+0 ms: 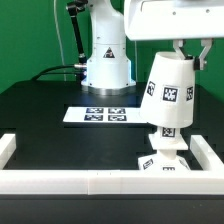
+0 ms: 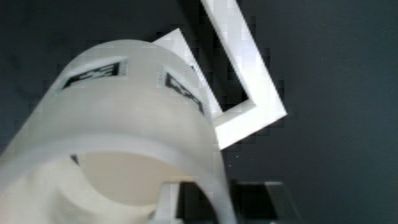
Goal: Assemble lamp
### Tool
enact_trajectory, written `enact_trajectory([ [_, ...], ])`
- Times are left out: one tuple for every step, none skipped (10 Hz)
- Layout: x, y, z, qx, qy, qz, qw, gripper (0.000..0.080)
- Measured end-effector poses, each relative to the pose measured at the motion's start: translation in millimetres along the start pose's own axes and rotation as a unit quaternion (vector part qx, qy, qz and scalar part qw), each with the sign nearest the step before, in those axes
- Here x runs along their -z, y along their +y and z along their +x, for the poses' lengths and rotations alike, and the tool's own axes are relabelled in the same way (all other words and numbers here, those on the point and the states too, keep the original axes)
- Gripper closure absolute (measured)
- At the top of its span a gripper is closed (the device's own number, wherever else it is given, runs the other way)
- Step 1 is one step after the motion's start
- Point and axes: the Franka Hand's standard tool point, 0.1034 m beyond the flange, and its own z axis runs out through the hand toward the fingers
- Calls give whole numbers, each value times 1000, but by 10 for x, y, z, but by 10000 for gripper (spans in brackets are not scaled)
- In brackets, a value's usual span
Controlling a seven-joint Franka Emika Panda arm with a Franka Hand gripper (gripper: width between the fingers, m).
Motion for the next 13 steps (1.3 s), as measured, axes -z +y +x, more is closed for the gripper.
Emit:
enact_trajectory([
  [-81, 15, 5, 0, 4, -1, 1000, 755],
  [-169, 46, -15, -1, 4, -4, 1000, 755],
  [-231, 68, -36, -1, 2, -6, 1000, 755],
  [-248, 75, -27, 3, 6, -6, 1000, 755],
  [-245, 77, -5, 9, 14, -2, 1000, 681],
  [-236, 116, -7, 16, 15, -2, 1000, 544],
  [-221, 159, -7, 22, 15, -2, 1000, 544],
  [-196, 213, -7, 28, 14, -2, 1000, 363],
  [-163, 286, -22, 33, 13, -1, 999, 227],
  [-115, 358, -48, 34, 12, 0, 999, 227],
  [-47, 416, -82, 31, 5, -1, 1000, 120],
  [59, 470, -143, 28, -11, -4, 1000, 105],
  [129, 500, -175, 23, -14, -3, 1000, 105],
])
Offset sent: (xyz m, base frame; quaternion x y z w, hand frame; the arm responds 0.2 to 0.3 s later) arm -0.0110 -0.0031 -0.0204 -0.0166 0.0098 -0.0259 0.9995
